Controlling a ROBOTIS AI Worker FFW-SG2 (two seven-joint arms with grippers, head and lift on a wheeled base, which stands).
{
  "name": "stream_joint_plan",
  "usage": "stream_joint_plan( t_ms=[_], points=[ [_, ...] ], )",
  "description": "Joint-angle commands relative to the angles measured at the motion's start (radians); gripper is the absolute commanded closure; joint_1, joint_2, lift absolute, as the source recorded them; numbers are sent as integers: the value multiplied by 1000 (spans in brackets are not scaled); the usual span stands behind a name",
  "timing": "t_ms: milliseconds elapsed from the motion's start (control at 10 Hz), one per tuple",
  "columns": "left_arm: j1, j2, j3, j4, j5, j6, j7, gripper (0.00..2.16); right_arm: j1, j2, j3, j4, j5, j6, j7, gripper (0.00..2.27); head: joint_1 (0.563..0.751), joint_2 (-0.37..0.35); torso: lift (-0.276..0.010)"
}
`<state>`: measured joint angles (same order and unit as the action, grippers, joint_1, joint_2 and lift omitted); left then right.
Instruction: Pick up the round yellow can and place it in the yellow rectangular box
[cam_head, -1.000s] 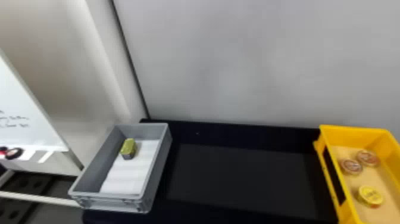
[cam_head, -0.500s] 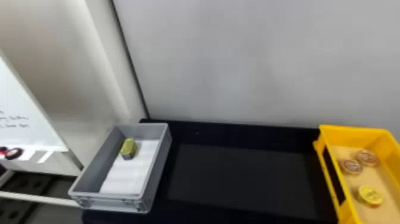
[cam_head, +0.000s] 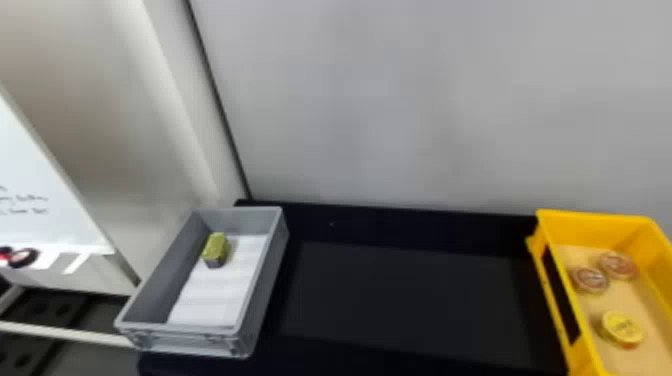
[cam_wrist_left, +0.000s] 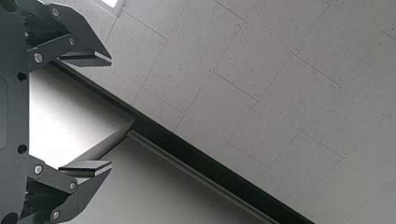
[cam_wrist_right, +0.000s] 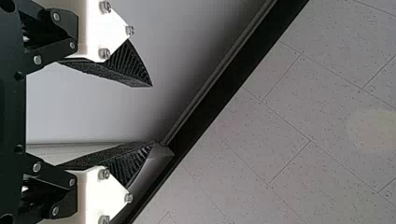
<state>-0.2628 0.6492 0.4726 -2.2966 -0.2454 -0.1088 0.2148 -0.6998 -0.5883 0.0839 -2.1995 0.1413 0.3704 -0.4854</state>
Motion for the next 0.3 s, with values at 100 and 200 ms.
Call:
stream_joint_plan(
  t_ms=[100,200],
  points=[
    [-1,-2,-1,0,0,1,0,450,-7,-7,4,1,0,-1,1,486,640,167,0],
    [-1,-2,-1,-1,0,0,0,450,-6,-8,4,1,0,-1,2,473,640,167,0]
  ],
)
